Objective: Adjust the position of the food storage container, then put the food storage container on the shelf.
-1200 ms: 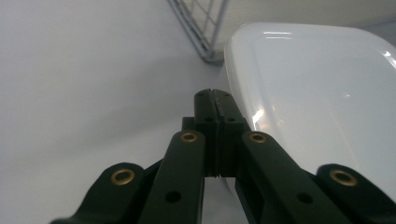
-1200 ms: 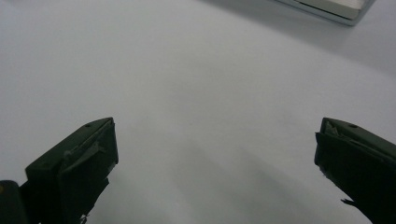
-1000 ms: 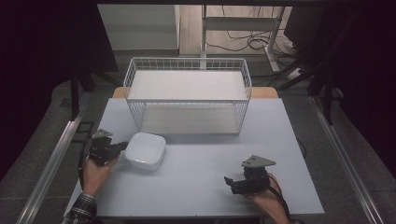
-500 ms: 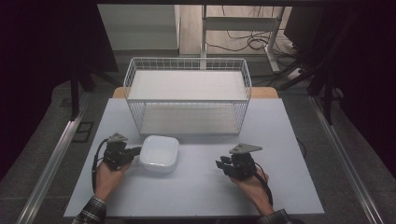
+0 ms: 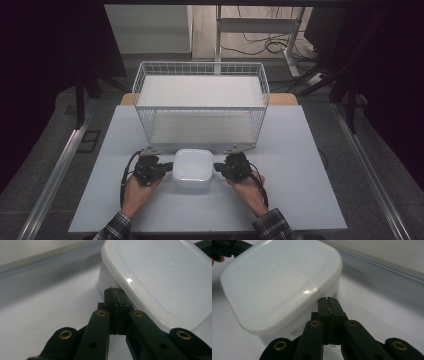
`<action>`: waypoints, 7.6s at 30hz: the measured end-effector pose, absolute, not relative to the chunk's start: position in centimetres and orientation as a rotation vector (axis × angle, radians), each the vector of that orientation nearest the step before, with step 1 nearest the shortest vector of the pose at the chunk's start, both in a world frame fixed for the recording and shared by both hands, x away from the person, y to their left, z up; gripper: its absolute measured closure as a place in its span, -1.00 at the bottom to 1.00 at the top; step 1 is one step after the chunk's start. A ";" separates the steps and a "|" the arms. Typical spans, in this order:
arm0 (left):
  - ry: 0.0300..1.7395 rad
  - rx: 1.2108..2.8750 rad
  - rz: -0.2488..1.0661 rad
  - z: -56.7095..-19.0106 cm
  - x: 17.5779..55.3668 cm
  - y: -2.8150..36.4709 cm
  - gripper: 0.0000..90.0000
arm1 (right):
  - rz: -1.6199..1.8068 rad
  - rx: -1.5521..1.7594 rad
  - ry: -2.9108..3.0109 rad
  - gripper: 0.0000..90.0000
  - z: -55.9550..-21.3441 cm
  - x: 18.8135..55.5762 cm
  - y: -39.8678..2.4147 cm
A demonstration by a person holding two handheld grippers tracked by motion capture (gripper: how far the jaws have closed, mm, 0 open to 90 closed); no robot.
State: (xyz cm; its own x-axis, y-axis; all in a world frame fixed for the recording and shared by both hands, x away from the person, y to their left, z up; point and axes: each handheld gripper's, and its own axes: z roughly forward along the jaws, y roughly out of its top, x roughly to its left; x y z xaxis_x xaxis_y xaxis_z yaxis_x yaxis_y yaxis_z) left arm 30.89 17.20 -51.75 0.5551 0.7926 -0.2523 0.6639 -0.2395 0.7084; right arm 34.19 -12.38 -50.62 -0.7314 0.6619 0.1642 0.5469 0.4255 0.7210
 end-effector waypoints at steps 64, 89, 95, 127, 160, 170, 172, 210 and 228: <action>0.971 1.937 0.168 -52.2 25.5 18.6 -0.81 | 1.155 0.983 2.458 -0.90 -49.7 28.9 -19.3; 0.951 1.945 0.154 -50.2 28.3 15.8 -0.76 | 1.251 1.056 2.479 -0.93 -47.3 30.2 -17.3; 0.940 1.982 0.108 -50.0 30.0 14.4 -0.61 | 1.185 1.040 2.560 -0.68 -47.3 31.4 -14.8; 0.989 1.896 -0.017 -49.8 27.5 14.4 0.80 | 1.242 1.279 2.455 0.70 -47.0 29.2 -16.8; 0.971 1.846 0.182 -39.3 31.4 16.3 0.79 | 1.449 1.111 2.309 0.72 -38.2 33.4 -15.2; 0.960 1.815 0.220 -35.8 33.2 17.3 0.79 | 1.470 1.069 2.277 0.72 -34.5 35.2 -14.1; 0.958 1.813 0.232 -35.0 33.5 17.5 0.79 | 1.479 1.058 2.264 0.72 -33.3 35.9 -13.8; 1.052 1.794 0.240 -31.0 41.2 17.2 0.55 | 1.465 1.203 2.233 0.62 -29.3 43.6 -12.4; 1.088 1.771 0.208 -31.0 42.4 16.8 0.38 | 1.456 1.229 2.234 0.29 -29.7 45.2 -11.8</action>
